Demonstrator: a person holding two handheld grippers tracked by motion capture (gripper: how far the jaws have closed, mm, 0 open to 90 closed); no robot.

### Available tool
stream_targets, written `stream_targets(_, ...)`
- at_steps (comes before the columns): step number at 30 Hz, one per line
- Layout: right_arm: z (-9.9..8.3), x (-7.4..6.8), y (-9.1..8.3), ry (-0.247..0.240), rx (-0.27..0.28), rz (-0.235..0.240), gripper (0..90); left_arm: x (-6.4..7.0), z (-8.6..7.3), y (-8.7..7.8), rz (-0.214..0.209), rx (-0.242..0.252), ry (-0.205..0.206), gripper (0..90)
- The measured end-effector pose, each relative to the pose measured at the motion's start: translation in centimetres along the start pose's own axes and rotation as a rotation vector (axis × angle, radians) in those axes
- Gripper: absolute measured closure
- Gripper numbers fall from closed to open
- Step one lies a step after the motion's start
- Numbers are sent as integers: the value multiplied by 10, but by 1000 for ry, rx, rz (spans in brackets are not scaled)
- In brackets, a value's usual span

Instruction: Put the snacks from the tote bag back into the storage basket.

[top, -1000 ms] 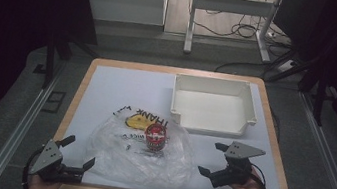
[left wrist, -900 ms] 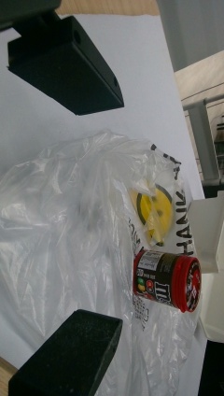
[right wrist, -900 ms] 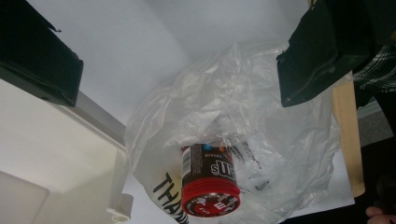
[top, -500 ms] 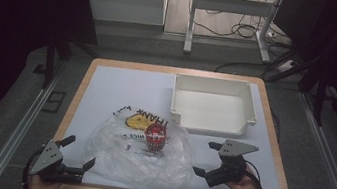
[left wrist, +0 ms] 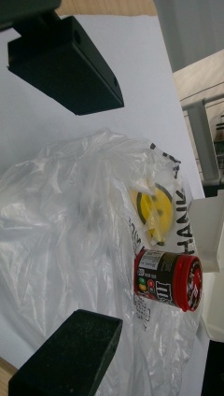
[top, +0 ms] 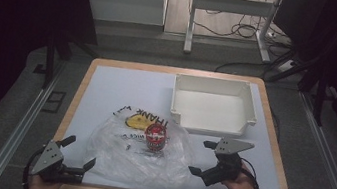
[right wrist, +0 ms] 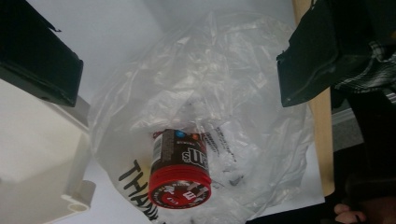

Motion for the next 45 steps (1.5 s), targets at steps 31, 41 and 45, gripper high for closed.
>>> stream_targets(31, 8, -1, 27, -13, -41, -18, 8, 0, 0, 0, 1, -3, 4, 0)
stream_targets(41, 6, -3, 38, -5, -96, -19, 9, 0, 0, 0, 0, -4, 7, 0)
stream_targets(45, 5, -3, 44, -22, -114, -21, 8, 1, -1, 0, -1, -6, 10, 0)
Point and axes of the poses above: each handheld gripper's, and its own axes: y roughly forward along the jaws, z roughly out of its top, x roughly to its right, the point moved 8 cm from there along y, roughly forward along the jaws, and after that the axes turned 11 degrees about x, right-handed, at the moved point
